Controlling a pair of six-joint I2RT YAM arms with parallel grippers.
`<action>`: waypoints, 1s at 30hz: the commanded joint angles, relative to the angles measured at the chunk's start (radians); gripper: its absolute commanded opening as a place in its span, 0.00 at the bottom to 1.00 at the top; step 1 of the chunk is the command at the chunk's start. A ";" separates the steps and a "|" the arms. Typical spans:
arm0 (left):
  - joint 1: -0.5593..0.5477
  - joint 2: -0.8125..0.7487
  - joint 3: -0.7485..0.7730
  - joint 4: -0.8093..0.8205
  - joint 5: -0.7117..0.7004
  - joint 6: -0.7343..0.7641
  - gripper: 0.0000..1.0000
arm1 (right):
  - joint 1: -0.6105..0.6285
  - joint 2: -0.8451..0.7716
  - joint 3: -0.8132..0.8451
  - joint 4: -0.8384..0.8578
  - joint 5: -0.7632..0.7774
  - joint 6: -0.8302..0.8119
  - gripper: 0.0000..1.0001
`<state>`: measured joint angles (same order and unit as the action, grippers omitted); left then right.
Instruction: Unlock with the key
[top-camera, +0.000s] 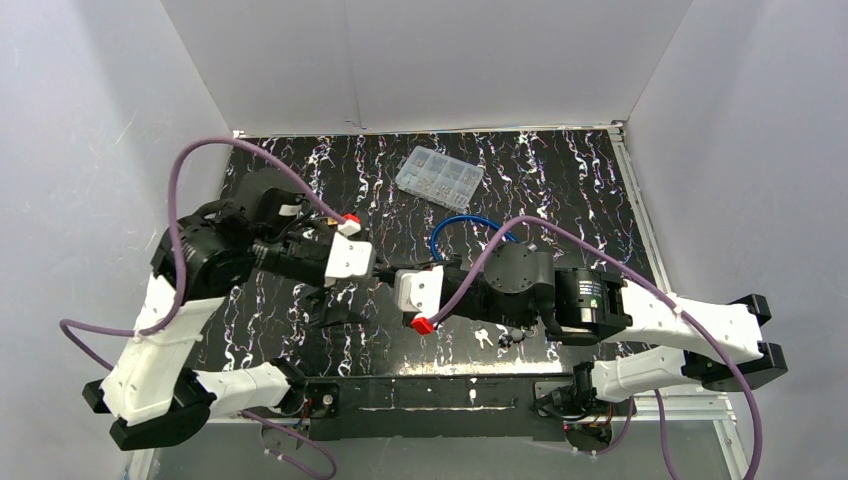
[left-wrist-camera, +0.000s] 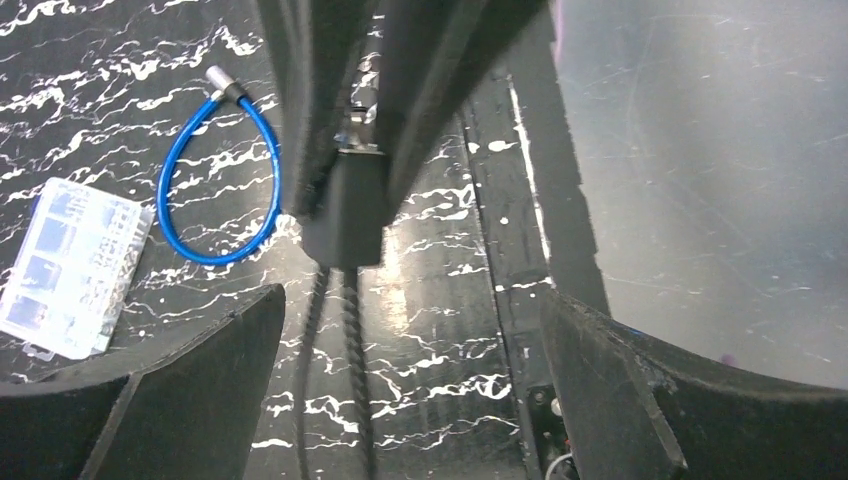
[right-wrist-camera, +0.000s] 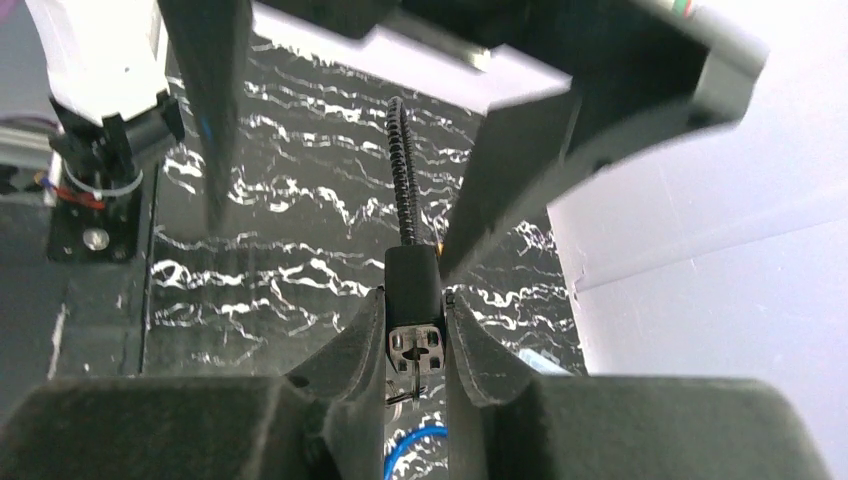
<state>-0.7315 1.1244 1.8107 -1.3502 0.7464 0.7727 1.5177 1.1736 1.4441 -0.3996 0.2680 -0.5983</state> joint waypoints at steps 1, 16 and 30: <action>-0.008 0.012 -0.052 0.122 -0.081 0.009 0.97 | -0.001 0.015 0.069 0.123 -0.020 0.074 0.01; -0.013 -0.022 -0.046 0.240 -0.045 -0.090 0.00 | -0.002 0.068 0.089 0.187 0.010 0.137 0.01; -0.014 -0.049 -0.055 0.187 -0.075 -0.048 0.00 | -0.064 -0.061 0.190 0.000 -0.112 0.203 0.41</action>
<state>-0.7403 1.0866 1.7477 -1.1515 0.6395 0.7227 1.4792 1.2068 1.5375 -0.3443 0.2298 -0.4137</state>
